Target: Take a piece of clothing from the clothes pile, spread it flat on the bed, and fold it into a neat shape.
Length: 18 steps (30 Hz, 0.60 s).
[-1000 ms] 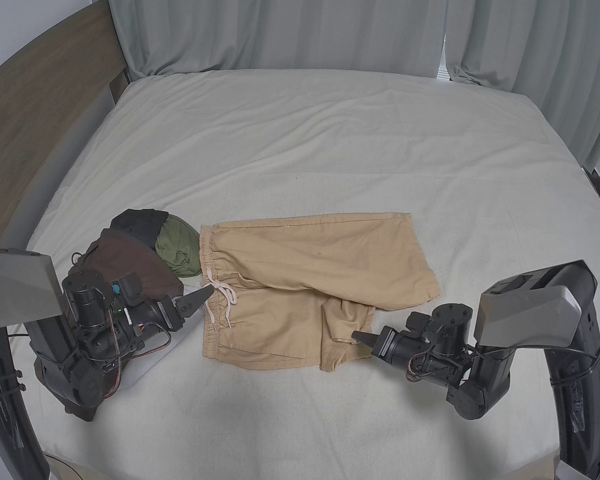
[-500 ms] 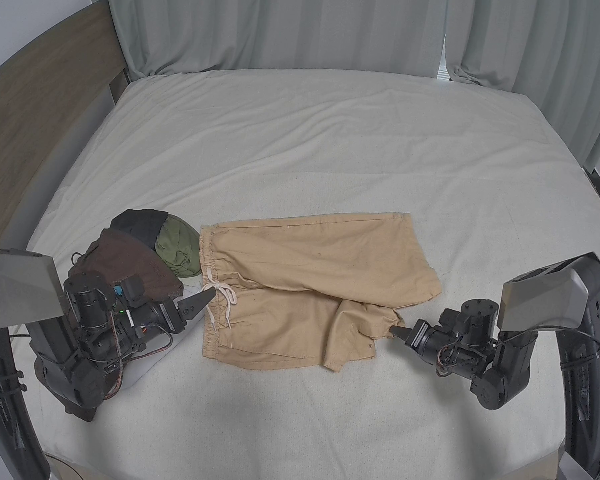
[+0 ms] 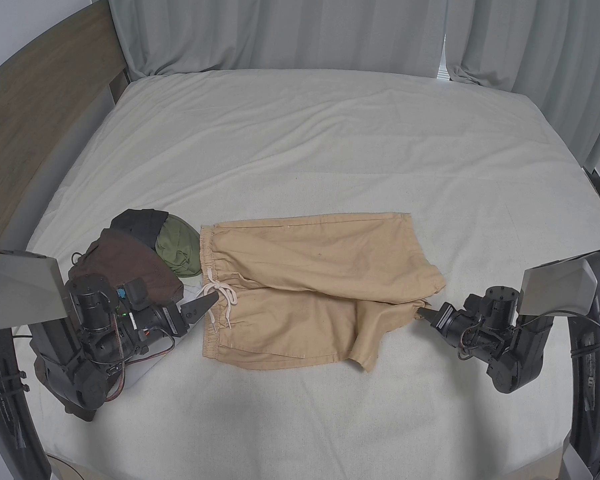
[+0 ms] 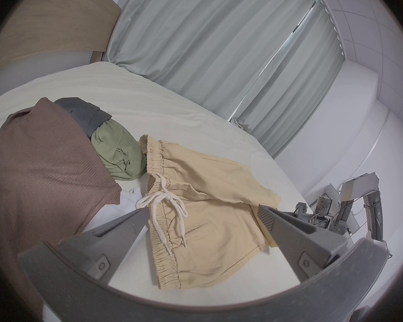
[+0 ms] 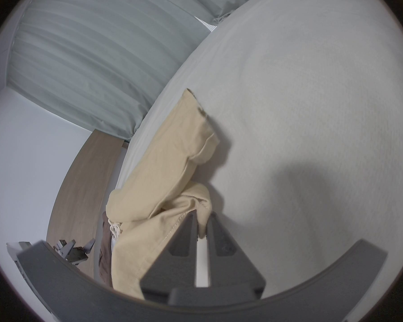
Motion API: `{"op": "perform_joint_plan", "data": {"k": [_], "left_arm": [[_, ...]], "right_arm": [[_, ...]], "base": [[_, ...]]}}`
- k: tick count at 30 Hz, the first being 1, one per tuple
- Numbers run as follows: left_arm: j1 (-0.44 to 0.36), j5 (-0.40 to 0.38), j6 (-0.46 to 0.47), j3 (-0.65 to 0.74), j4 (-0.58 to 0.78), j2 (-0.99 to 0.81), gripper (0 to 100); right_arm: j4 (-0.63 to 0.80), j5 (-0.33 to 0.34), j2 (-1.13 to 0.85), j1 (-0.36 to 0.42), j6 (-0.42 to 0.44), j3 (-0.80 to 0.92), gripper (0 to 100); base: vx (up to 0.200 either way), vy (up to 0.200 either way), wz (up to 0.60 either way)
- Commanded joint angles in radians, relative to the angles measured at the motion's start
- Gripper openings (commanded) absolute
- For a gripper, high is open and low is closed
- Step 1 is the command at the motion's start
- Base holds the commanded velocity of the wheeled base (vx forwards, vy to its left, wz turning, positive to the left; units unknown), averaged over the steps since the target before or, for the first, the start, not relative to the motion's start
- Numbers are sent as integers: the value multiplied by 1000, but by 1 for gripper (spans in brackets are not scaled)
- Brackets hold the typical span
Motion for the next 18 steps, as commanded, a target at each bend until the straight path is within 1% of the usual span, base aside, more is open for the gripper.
{"op": "perform_joint_plan", "data": {"k": [1,6,9,13,18], "left_arm": [[0,0,1,1,-1,6,100],[-2,0,1,1,-1,14,100],[-2,0,1,1,-1,15,100],[-3,0,1,1,-1,18,100],[-7,0,1,1,-1,18,100]], "right_arm": [[-1,3,5,-30,-5,-20,0],[-1,27,5,-73,-42,-40,0],[-1,46,7,-82,-56,-40,0],[-2,50,5,-85,-67,-45,0],[-2,81,10,-101,-134,-48,0]], "base": [[0,0,0],[0,0,0],[0,0,0],[0,0,0],[0,0,0]]}}
